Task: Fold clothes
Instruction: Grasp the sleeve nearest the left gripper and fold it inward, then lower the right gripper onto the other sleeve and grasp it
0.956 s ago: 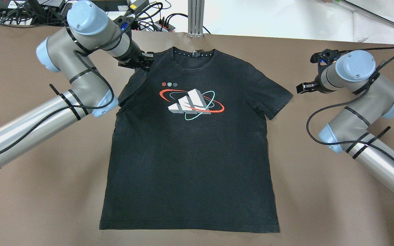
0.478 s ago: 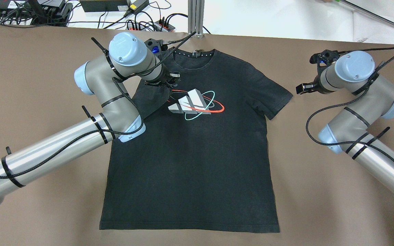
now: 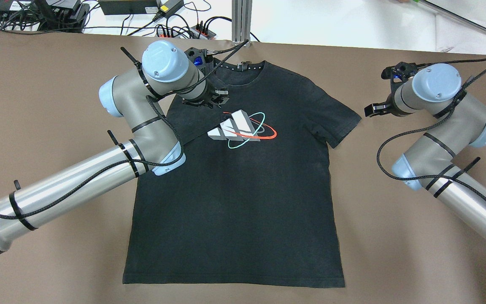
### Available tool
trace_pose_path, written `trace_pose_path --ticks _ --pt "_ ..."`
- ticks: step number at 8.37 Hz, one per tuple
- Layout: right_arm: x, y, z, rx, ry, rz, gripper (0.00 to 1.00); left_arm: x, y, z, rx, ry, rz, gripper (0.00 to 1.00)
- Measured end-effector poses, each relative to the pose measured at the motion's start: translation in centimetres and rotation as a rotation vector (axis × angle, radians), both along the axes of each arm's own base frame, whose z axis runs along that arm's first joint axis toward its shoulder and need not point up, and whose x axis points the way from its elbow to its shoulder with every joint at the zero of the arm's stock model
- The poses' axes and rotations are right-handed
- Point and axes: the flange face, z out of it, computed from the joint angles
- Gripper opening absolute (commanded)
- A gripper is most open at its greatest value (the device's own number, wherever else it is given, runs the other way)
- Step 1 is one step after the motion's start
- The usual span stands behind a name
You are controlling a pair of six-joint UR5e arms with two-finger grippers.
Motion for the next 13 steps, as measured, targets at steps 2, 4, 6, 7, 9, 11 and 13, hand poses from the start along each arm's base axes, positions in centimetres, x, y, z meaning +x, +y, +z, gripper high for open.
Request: trace_pose_path --ticks 2,4,6,7,9,11,13 --pt "-0.4 0.0 -0.1 0.003 -0.003 -0.002 0.95 -1.2 0.1 -2.3 0.023 0.034 0.004 0.95" --pt "-1.3 -0.3 0.3 0.002 -0.045 0.025 0.94 -1.5 0.2 -2.7 0.028 0.042 0.007 0.95" --pt "-3.8 -0.5 0.1 -0.007 -0.116 0.063 0.92 -1.4 0.3 -2.4 0.03 0.043 0.008 0.95" --pt "-4.9 -0.3 -0.1 -0.006 -0.132 0.061 0.88 -1.3 0.4 -2.2 0.031 0.042 0.008 0.95" --pt "-6.8 0.4 0.3 0.004 -0.145 0.042 0.79 -1.2 0.5 -2.1 0.031 0.04 0.008 0.95" --pt "-7.4 0.6 0.9 0.013 -0.138 0.024 0.64 -1.1 0.5 -2.0 0.031 0.038 0.006 0.95" --pt "-7.5 0.6 1.2 0.031 -0.12 -0.004 0.56 -1.1 0.5 -1.6 0.029 0.035 0.007 0.95"
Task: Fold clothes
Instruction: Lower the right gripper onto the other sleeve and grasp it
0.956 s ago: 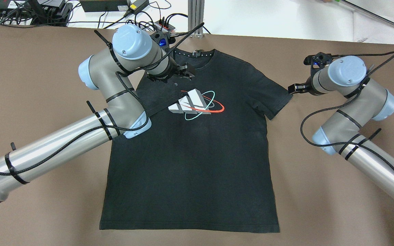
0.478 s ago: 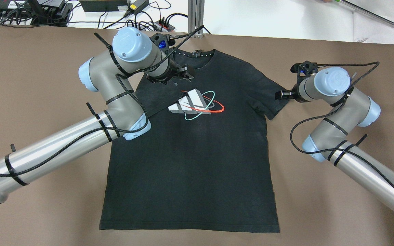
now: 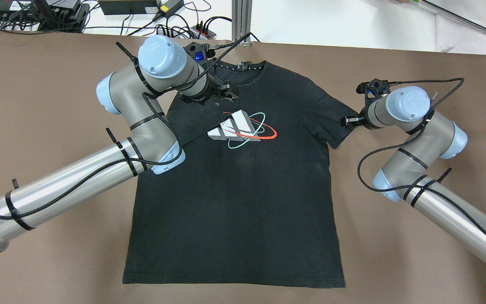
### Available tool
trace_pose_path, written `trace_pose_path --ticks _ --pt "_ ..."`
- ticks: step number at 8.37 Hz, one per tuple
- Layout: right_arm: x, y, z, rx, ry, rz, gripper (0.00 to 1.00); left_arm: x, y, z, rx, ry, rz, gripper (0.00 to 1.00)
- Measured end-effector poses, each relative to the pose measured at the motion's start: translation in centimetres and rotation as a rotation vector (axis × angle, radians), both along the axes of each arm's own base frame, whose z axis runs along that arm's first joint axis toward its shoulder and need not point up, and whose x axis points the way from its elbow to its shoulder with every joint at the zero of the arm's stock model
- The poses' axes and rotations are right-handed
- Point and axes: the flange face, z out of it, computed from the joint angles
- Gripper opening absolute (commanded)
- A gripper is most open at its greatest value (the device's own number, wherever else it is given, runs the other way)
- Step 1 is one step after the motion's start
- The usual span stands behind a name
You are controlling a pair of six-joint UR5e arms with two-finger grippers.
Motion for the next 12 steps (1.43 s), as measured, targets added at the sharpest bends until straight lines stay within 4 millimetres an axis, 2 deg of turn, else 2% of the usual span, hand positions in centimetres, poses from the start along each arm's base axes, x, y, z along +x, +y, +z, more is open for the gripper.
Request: trace_pose_path --ticks 1,3,4,5,7,8,11,12 --pt "0.0 0.0 0.1 0.005 0.005 -0.008 0.5 0.0 0.0 0.2 -0.001 -0.002 0.0 0.95" --pt "0.1 -0.3 -0.3 0.016 0.005 -0.015 0.52 0.0 0.0 0.4 -0.003 -0.004 0.0 0.95" --pt "0.3 -0.5 -0.6 0.019 0.002 -0.017 0.75 0.0 0.0 0.6 -0.004 -0.005 0.0 0.95" --pt "0.5 -0.7 -0.8 0.021 -0.002 -0.018 0.92 0.1 0.1 0.8 -0.005 -0.008 0.001 0.95" --pt "1.1 -1.0 -0.9 0.022 -0.008 -0.015 0.93 0.4 0.3 1.0 -0.007 -0.009 0.005 0.95" --pt "1.3 -1.0 -0.9 0.022 -0.008 -0.015 0.9 0.4 0.4 1.0 -0.007 -0.01 0.006 0.95" --pt "1.8 -1.1 -0.3 0.03 0.004 -0.033 0.46 0.5 0.4 1.2 -0.008 -0.013 0.007 0.95" --pt "1.9 -1.2 0.0 0.035 0.013 -0.047 0.43 0.5 0.4 1.2 -0.008 -0.013 0.007 0.95"
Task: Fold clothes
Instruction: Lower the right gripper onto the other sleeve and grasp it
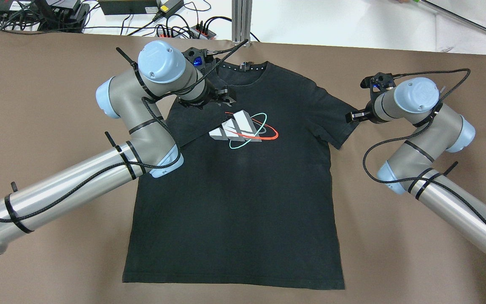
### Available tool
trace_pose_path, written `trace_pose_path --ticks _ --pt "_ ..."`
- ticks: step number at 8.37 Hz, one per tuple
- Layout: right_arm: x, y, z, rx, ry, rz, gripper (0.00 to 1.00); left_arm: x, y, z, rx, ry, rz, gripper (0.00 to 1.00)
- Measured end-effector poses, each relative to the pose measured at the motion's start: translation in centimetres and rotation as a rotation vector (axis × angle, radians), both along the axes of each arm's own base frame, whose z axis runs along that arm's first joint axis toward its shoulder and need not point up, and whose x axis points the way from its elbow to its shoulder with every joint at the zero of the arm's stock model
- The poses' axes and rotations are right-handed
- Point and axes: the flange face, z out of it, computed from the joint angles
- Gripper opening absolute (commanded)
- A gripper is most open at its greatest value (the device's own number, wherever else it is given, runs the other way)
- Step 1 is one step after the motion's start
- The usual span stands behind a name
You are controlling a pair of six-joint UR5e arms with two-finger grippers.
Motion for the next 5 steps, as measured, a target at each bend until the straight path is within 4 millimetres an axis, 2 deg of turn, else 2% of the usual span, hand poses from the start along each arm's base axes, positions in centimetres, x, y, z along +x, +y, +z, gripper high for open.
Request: trace_pose_path --ticks 2,3,5 --pt "-0.1 -0.11 0.5 0.005 0.012 -0.029 0.41 -0.01 0.02 -0.11 0.001 0.001 0.0 0.95" --pt "-0.07 -0.16 0.62 0.01 0.017 -0.042 0.31 -0.02 0.02 -0.14 0.002 0.002 0.0 0.95" --pt "0.47 -0.48 0.53 0.02 0.018 -0.065 0.01 -0.03 0.04 -0.09 0.001 0.001 0.0 0.95"
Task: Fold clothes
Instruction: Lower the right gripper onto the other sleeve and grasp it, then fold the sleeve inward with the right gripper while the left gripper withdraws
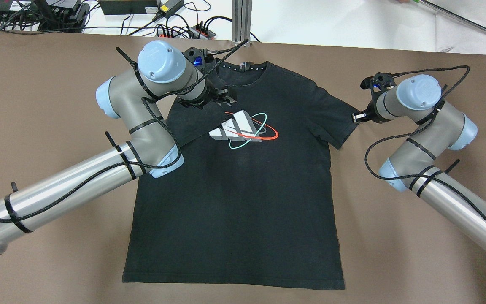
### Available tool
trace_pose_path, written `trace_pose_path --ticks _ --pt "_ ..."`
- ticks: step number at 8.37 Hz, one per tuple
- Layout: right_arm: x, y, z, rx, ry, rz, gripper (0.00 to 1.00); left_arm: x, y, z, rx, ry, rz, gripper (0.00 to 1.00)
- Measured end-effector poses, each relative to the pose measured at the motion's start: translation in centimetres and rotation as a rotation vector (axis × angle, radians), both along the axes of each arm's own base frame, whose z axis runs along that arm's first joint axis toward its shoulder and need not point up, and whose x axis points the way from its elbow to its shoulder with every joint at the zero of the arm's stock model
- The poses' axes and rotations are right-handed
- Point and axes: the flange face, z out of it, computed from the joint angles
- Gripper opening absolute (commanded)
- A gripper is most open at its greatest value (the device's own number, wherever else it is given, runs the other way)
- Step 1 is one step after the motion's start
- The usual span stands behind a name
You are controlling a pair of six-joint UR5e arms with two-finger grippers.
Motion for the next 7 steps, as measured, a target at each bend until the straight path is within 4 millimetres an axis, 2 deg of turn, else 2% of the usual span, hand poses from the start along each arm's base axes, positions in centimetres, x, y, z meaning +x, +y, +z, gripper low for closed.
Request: trace_pose_path --ticks 3,7 --pt "1.1 -0.9 -0.9 0.008 -0.01 -0.012 0.0 0.0 0.0 0.1 0.0 -0.001 0.0 0.95" --pt "1.4 -1.4 -2.1 0.005 -0.021 -0.004 0.0 0.0 0.0 0.4 -0.002 -0.003 0.0 0.95"
